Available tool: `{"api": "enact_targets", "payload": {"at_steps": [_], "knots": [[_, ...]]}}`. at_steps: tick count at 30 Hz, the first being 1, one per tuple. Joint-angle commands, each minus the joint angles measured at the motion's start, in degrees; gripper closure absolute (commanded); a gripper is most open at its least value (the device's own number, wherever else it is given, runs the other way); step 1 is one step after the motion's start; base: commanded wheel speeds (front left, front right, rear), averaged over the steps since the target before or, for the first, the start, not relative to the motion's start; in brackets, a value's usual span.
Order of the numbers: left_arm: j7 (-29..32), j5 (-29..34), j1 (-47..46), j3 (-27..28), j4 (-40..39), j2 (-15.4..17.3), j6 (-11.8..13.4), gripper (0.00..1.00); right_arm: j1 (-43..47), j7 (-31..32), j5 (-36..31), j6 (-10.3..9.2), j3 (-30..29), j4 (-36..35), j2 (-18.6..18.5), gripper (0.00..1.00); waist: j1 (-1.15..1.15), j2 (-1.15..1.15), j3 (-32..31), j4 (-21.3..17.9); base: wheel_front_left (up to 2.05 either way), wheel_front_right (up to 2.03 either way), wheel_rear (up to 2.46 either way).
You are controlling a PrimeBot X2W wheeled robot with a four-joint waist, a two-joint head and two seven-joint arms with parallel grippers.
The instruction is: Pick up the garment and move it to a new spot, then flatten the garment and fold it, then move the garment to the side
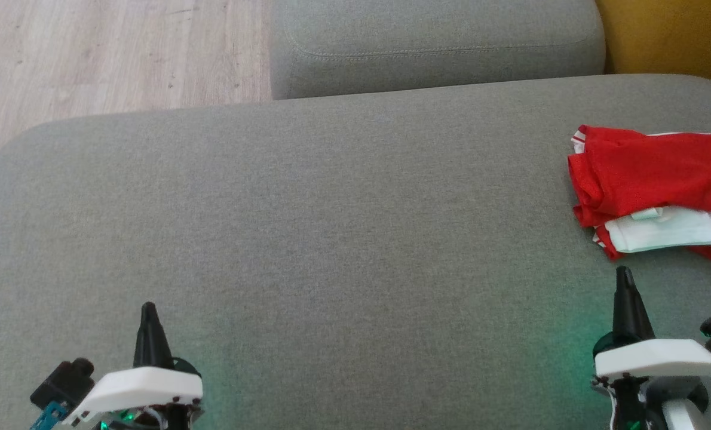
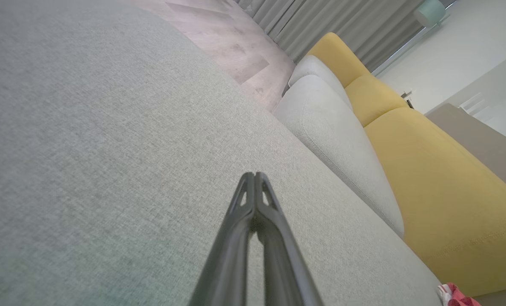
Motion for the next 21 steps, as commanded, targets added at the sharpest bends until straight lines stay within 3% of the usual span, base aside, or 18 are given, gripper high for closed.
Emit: {"api": "enact_targets", "payload": {"at_steps": [1, 21], "knots": [[0.27, -1.35, -2.94, 1.37, -1.94, 0.16, -0.47, 1.0, -2.91, 0.42, 1.64, -0.02, 0.05, -2.24, -0.21, 1.0, 0.0, 0.0, -0.02, 0.0, 0.0, 0.0, 0.0], [3.64, -12.37, -3.43, 3.68, -2.57, 0.22, -2.3, 1.0, -3.6, 3.72, 14.45, -0.02, -0.91, -2.73, -0.25, 1.0, 0.0, 0.0, -0.38, 0.04, 0.0, 0.0, 0.0]]}}
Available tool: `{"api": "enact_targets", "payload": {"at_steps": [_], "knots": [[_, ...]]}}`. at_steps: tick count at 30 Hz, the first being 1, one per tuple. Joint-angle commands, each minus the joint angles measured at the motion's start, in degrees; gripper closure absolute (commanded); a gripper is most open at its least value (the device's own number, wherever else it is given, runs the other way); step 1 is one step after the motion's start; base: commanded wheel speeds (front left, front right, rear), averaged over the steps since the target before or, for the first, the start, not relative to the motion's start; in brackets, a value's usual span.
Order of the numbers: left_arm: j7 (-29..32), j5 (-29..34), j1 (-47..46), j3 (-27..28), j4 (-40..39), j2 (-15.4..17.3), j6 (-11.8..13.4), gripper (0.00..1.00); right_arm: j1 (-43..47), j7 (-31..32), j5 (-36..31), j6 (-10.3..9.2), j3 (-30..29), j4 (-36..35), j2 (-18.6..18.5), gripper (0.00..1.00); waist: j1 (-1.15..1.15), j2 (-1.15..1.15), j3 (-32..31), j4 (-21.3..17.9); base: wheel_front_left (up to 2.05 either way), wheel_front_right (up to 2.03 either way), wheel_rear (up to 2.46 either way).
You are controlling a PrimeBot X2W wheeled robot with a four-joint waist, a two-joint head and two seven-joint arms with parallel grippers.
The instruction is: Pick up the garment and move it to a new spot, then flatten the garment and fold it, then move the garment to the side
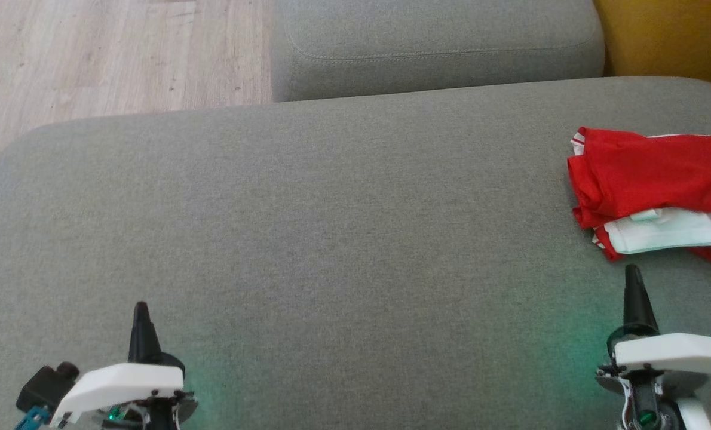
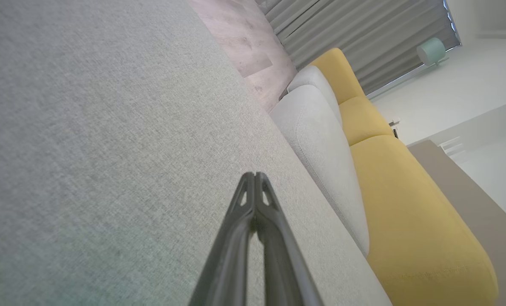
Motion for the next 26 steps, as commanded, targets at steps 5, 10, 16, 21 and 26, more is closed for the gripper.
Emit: {"api": "enact_targets", "payload": {"at_steps": [5, 10, 16, 21, 26], "knots": [[1.02, -3.69, -2.9, 2.22, -2.35, 0.24, -0.93, 1.0, -3.24, 1.08, 4.32, -0.03, 0.18, -2.32, -0.27, 1.0, 0.0, 0.0, -0.1, 0.01, 0.0, 0.0, 0.0], [1.87, -6.45, -3.02, 2.79, -2.51, 0.26, -1.38, 1.0, -3.42, 1.91, 7.53, -0.03, -0.06, -2.44, -0.28, 1.0, 0.0, 0.0, -0.19, 0.02, 0.0, 0.0, 0.0], [2.87, -9.74, -3.16, 3.48, -2.69, 0.27, -1.93, 1.0, -3.62, 2.89, 11.35, -0.03, -0.35, -2.59, -0.29, 1.0, 0.0, 0.0, -0.3, 0.03, 0.0, 0.0, 0.0], [3.72, -12.5, -3.29, 4.06, -2.85, 0.29, -2.39, 1.0, -3.79, 3.72, 14.56, -0.03, -0.6, -2.71, -0.3, 1.0, 0.0, 0.0, -0.38, 0.04, 0.0, 0.0, 0.0], [4.56, -15.26, -3.41, 4.64, -3.01, 0.3, -2.85, 1.0, -3.97, 4.55, 17.77, -0.03, -0.84, -2.83, -0.31, 1.0, 0.0, 0.0, -0.47, 0.05, 0.0, 0.0, 0.0]]}}
